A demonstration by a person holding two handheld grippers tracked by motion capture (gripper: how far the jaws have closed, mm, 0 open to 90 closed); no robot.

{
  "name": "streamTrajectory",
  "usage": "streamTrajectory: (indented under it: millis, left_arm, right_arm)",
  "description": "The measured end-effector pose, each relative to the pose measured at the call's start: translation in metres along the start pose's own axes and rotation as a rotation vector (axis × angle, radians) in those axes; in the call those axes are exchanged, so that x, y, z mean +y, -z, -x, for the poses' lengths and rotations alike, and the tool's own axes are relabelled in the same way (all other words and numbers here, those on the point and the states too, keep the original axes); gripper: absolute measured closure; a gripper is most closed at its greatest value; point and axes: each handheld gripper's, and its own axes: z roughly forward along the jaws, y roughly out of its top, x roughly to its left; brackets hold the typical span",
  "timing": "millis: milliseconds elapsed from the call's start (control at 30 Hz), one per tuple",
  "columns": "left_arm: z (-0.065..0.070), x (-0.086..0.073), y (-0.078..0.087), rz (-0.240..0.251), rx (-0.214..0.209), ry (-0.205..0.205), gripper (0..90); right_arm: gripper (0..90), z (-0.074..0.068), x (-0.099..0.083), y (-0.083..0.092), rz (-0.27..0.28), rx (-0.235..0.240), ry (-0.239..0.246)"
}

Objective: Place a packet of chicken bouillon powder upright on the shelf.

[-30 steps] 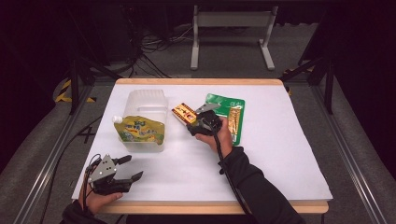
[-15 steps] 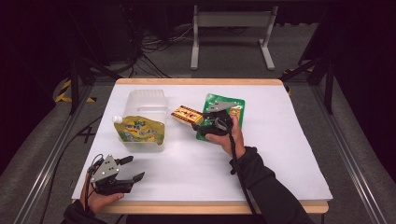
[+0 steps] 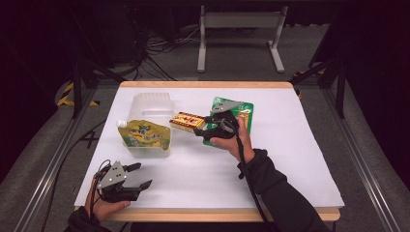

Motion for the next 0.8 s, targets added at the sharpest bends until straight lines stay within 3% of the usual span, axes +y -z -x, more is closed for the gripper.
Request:
streamTrajectory:
  millis: [167,267,600,733,800]
  left_arm:
    - [0.0,0.0,0.001,0.006,0.0,0.002,29.0]
    - [0.001,0.0,0.001,0.003,-0.001,-0.006,28.9]
    - [0.001,0.0,0.004,0.013,0.001,-0.012,28.8]
    - [0.002,0.0,0.004,0.011,-0.004,-0.013,28.8]
    - [0.002,0.0,0.003,0.007,-0.006,-0.013,28.8]
  right_arm:
    - [32.9,-0.001,0.012,-0.009,-0.022,-0.009,-0.08]
    - [32.9,-0.001,0.016,-0.013,-0.034,0.014,-0.131]
    - [32.8,-0.018,0.015,-0.003,-0.071,0.01,-0.155]
    - [32.9,-0.022,0.014,-0.001,-0.082,0.013,-0.174]
    - [32.8,-0.022,0.011,-0.002,-0.087,0.03,-0.206]
